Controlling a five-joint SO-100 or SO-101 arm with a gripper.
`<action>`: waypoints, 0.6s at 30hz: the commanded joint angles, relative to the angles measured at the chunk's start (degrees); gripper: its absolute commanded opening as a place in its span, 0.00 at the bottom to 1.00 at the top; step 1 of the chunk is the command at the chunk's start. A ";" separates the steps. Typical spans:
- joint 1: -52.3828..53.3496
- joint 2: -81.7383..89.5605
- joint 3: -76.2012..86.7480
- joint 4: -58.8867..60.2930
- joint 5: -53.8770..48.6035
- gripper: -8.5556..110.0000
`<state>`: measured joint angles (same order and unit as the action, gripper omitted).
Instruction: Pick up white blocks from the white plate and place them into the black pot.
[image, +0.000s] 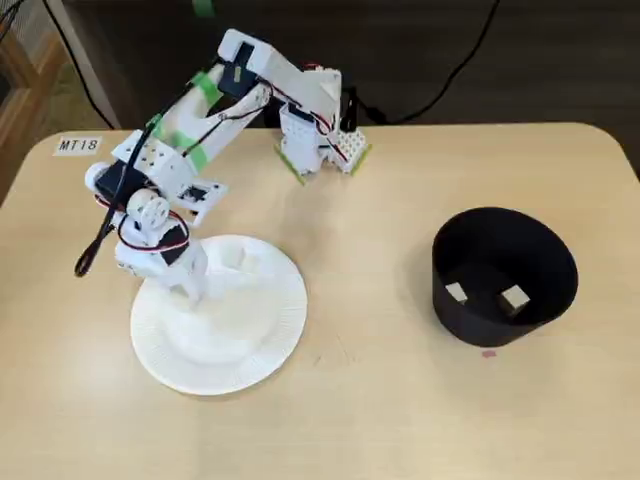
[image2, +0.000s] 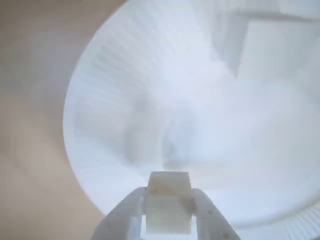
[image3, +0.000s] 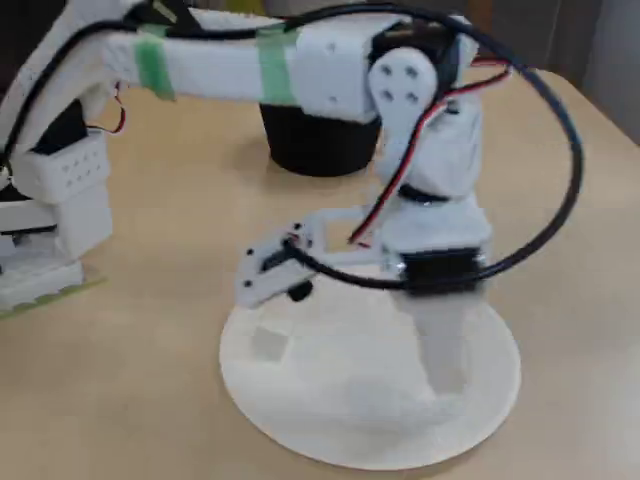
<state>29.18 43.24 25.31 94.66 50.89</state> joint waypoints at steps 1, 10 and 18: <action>-7.12 -0.26 -22.76 0.35 -15.47 0.05; -28.74 10.28 -41.40 0.53 -44.56 0.05; -51.24 26.81 -22.32 1.14 -65.48 0.05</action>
<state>-15.82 59.15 -10.37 95.71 -10.55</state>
